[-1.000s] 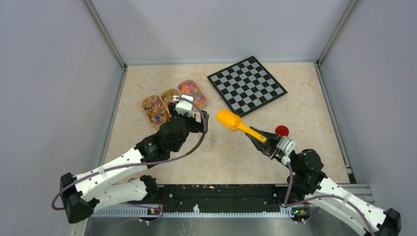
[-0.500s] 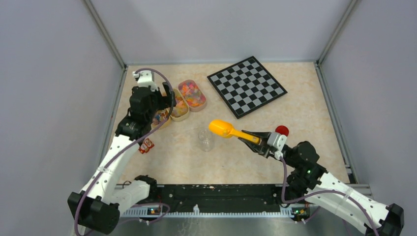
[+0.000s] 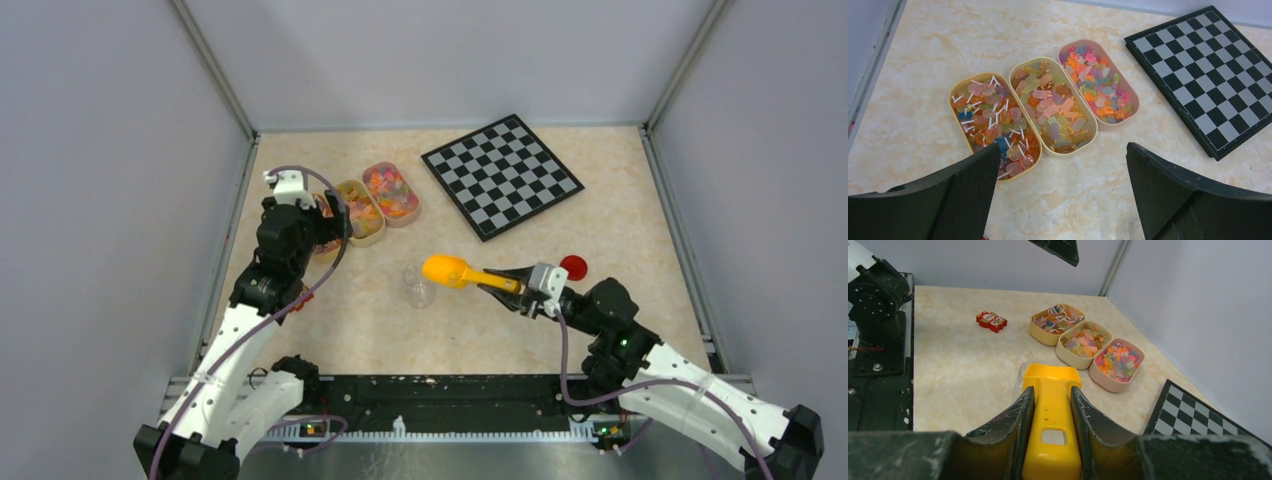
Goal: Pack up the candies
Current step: Place the fake candies in the packing bottle.
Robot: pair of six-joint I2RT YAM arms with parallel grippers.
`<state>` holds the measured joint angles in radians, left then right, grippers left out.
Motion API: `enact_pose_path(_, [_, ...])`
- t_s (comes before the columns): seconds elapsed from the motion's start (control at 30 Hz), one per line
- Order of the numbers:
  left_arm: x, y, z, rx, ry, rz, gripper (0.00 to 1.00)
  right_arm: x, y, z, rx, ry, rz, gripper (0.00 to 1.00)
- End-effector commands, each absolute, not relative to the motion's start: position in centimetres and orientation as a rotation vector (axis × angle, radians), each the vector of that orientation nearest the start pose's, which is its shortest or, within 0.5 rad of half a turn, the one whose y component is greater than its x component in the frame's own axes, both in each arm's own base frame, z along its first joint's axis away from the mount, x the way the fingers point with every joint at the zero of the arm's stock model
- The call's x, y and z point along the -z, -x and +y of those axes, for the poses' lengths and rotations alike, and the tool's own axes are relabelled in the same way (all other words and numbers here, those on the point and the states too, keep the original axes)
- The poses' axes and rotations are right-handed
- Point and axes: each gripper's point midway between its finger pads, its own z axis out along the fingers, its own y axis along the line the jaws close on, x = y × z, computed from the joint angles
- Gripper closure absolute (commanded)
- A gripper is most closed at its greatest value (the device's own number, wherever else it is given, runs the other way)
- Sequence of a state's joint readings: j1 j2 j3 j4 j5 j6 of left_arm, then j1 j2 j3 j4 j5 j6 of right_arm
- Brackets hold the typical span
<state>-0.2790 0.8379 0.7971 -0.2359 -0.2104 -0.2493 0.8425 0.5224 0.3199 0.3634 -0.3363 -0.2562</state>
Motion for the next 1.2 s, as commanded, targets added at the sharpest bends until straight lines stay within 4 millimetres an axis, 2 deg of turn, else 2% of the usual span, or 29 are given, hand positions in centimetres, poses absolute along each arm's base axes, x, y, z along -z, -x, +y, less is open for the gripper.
enact_pose_path(0.0, [-26.5,-31.7,-6.0,0.172,0.113,1.788,0.01,-28.9,-15.2,25.2,-0.748,0.973,1.008,1.0])
enact_pose_path(1.17, [-26.5,-31.6,-6.2,0.182,0.107,1.793,0.01,-28.7,-15.6,26.7,-0.751,1.039,1.08,1.0])
